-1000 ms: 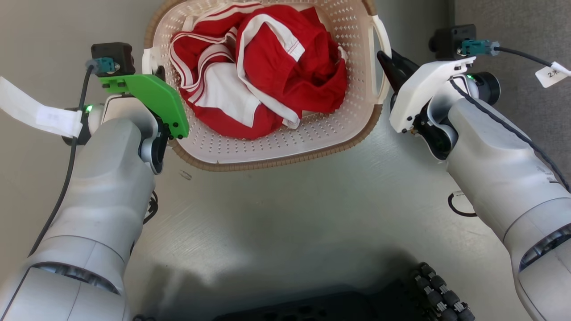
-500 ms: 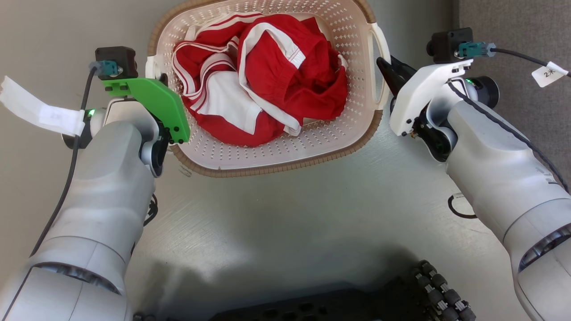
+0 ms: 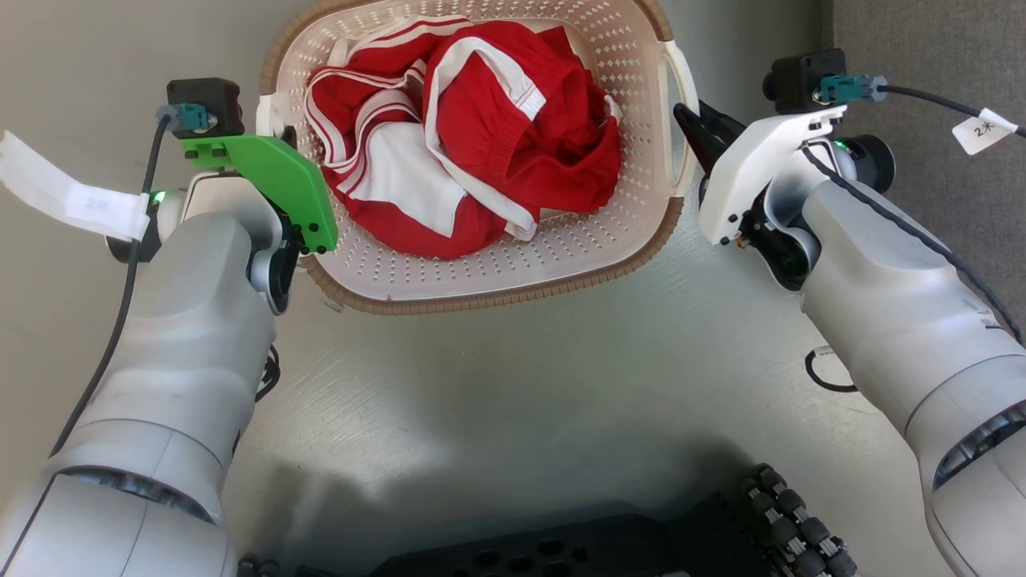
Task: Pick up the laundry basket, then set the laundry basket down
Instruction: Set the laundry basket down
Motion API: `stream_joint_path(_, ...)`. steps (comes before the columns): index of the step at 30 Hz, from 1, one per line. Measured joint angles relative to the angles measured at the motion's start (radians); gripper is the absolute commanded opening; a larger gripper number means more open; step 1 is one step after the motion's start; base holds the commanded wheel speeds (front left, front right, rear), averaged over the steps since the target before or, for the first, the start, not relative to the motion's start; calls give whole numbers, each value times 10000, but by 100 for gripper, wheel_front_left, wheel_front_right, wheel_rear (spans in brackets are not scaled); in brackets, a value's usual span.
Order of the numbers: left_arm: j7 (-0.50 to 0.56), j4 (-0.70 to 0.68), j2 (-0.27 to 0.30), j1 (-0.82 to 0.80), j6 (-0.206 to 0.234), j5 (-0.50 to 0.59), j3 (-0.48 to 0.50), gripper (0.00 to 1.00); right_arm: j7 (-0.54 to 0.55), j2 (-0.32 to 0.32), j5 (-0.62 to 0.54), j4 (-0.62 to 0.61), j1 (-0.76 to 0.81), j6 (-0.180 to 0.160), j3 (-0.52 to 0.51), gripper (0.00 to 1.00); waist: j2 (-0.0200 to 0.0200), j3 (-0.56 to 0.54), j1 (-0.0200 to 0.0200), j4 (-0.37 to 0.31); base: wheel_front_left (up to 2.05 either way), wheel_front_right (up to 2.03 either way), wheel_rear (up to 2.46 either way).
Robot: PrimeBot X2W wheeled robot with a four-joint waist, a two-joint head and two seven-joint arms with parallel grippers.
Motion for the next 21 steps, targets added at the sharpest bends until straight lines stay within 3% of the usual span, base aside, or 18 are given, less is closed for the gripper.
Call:
stream_joint_path(14, -15, 63, 4, -29, -174, -2, -15, 0, -6, -69, 107, -71, -93, 0, 222, 0, 0, 50, 0, 35, 0, 0, 0)
stream_joint_path(21, -13, 94, 29, -34, -267, -2, -54, 47, -13, -115, 267, -167, -143, -8, 408, 0, 0, 72, 0, 55, 0, 0, 0)
